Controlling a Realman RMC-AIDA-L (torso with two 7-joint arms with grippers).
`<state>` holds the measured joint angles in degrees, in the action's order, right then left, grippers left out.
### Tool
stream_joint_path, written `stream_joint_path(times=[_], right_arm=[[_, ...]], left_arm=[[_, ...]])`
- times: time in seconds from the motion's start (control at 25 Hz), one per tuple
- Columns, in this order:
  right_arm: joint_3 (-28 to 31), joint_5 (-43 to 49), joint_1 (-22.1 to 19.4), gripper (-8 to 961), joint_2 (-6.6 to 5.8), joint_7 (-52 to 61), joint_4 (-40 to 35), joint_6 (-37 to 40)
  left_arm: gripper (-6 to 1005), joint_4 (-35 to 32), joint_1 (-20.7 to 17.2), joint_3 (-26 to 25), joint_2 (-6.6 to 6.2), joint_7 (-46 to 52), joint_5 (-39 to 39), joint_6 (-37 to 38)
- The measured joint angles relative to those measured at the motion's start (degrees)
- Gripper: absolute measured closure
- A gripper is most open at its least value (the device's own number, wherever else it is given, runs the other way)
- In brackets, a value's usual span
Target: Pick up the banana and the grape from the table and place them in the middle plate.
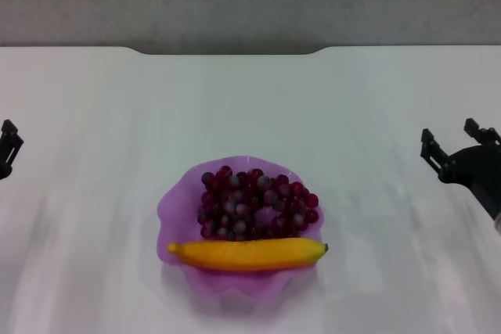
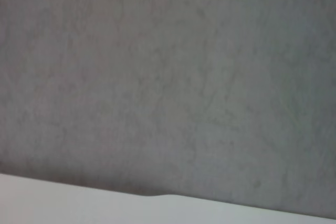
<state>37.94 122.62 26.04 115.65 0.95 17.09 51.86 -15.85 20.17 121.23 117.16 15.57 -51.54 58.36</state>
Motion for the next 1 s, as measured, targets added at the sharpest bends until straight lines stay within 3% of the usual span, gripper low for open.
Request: stream_joint_path(times=[1.0], right_arm=[[0.5,0.0,0.5,202,-0.02,0.1,0.4,1.4]], left_arm=[[103,1.0,-0.3,-0.5,0.09,1.0,-0.3,0.6]])
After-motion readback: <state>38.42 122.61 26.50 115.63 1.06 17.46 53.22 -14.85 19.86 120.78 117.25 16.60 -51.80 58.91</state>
